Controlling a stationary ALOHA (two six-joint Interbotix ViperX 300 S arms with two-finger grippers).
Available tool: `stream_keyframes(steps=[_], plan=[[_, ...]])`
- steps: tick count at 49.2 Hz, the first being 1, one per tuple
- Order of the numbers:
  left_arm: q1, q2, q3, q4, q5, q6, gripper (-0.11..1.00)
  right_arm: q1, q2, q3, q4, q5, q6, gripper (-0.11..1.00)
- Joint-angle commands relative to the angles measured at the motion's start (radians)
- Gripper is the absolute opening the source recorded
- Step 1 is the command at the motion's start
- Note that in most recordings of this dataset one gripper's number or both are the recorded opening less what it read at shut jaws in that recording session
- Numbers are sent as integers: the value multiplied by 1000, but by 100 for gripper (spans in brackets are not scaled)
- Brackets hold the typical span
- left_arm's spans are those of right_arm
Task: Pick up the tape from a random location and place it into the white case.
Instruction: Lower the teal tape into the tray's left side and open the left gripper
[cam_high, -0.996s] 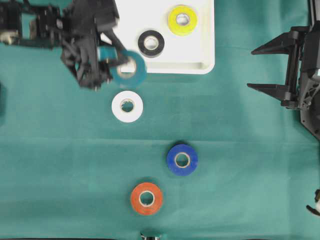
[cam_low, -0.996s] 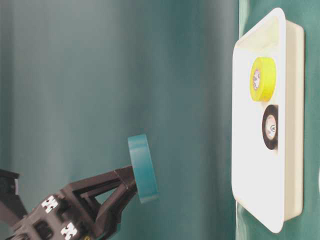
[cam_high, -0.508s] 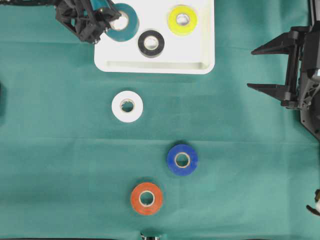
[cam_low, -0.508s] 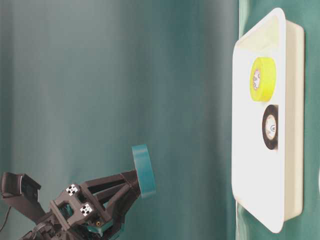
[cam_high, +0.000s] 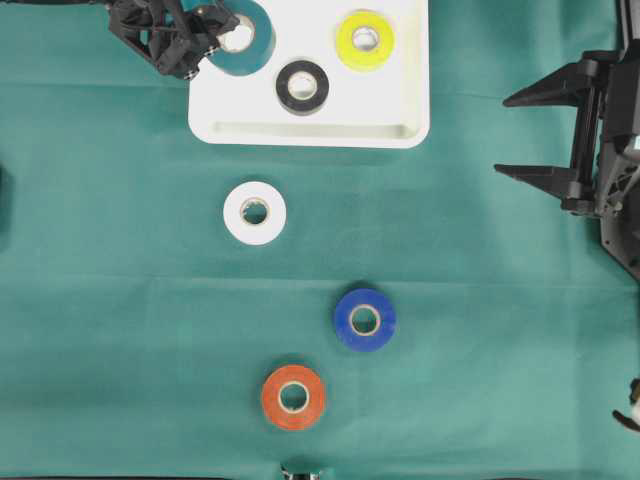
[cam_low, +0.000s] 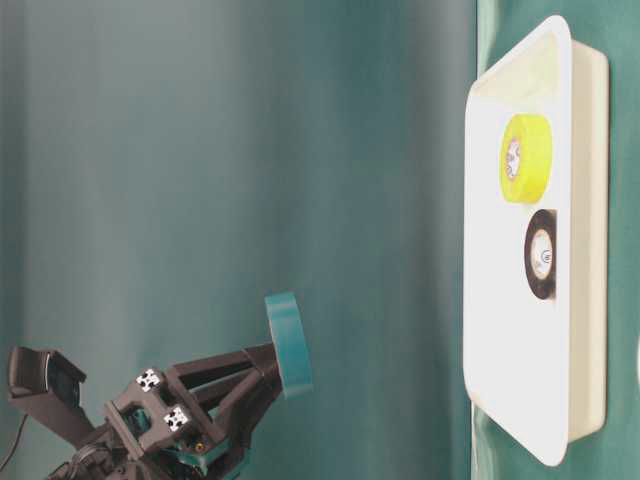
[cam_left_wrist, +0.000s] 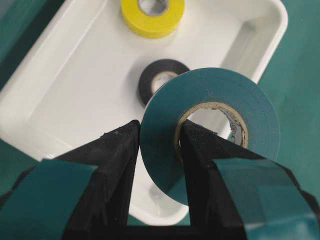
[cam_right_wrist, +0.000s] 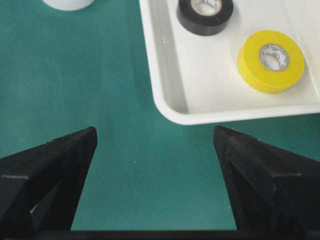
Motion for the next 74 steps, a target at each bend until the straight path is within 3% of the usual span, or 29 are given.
stream_keyframes(steps=[1,22,46,74], plan=[[3,-12,-11,3,-5,0,22,-3,6,-23,-5,-3,-2,89],[3,28,43,3,-43,0,22,-11,14,-21,-6,-8,-2,89],[31,224,167,2,-275,0,22,-12,32,-18,-6,-14,-3,89],[31,268,178,0,-293,5,22,-18,32,-18,-6,-18,-2,89]])
